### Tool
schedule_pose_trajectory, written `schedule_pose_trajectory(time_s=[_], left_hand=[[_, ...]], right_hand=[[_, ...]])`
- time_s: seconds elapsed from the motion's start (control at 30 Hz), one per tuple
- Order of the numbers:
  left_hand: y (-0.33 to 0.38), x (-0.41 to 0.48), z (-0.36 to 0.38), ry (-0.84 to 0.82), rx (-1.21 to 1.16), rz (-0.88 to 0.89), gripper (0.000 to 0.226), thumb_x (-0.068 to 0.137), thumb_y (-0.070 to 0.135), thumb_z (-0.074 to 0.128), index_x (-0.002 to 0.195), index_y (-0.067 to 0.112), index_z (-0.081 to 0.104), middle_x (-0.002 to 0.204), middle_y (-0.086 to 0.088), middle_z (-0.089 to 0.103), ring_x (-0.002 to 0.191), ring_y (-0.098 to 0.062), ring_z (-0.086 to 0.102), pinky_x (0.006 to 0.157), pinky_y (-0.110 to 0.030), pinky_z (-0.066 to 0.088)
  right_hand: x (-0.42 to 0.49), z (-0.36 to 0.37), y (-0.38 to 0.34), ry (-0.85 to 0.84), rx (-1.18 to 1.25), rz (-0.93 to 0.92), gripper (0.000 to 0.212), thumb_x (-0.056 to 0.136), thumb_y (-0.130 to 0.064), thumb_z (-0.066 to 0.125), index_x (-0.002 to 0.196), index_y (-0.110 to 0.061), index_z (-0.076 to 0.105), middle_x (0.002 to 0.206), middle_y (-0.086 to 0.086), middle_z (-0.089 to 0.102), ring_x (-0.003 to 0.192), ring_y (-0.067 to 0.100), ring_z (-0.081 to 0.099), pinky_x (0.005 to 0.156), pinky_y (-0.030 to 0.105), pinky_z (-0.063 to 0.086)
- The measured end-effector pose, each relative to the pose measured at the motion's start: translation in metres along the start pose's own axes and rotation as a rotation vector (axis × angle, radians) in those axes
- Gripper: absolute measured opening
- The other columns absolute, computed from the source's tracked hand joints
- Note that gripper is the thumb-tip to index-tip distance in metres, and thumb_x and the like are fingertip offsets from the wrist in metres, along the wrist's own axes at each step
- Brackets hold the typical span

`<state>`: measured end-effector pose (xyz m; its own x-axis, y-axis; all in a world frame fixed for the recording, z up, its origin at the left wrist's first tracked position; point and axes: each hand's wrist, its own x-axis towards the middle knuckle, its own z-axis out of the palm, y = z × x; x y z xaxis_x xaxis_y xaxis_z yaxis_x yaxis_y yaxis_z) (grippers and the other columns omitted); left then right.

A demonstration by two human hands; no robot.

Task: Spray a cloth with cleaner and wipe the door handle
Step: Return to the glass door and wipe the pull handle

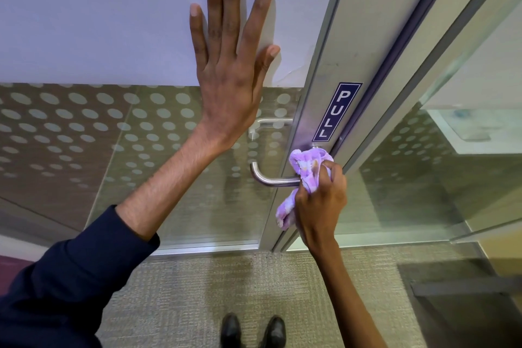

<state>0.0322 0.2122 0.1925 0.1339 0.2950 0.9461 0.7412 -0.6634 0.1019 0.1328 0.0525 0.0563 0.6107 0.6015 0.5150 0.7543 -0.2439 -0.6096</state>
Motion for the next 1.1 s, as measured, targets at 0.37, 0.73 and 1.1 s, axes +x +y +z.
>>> schedule_pose_trajectory(time_s=[0.37,0.73,1.1], left_hand=[[0.002,0.002,-0.005,-0.003,-0.024,0.033,0.057,0.096,0.038,0.038,0.144,0.008,0.038,0.145,-0.038,0.042,0.139,-0.044,0.021,0.122,-0.034,-0.011],[-0.007,-0.002,-0.009,-0.051,-0.055,0.034,0.056,0.101,0.041,0.023,0.149,0.014,0.031,0.153,-0.030,0.032,0.146,-0.007,-0.025,0.123,-0.037,-0.010],[-0.011,-0.007,-0.007,-0.050,-0.092,0.057,0.055,0.105,0.038,0.018,0.152,0.015,0.031,0.156,-0.022,0.019,0.148,-0.008,-0.023,0.124,-0.036,-0.012]], right_hand=[[-0.049,0.024,-0.052,-0.047,0.055,-0.098,0.045,0.058,0.003,0.073,0.101,-0.006,0.063,0.103,0.018,0.064,0.087,0.028,0.050,0.073,0.032,0.041],[-0.086,0.043,-0.100,-0.549,0.197,-0.075,0.037,0.070,-0.013,0.052,0.104,-0.008,0.065,0.112,0.003,0.059,0.098,0.022,0.058,0.081,0.035,0.050],[-0.008,-0.046,-0.031,0.058,-0.040,-0.051,0.014,0.083,-0.013,0.064,0.094,-0.019,0.059,0.095,0.011,0.062,0.078,0.026,0.057,0.062,0.024,0.037]])
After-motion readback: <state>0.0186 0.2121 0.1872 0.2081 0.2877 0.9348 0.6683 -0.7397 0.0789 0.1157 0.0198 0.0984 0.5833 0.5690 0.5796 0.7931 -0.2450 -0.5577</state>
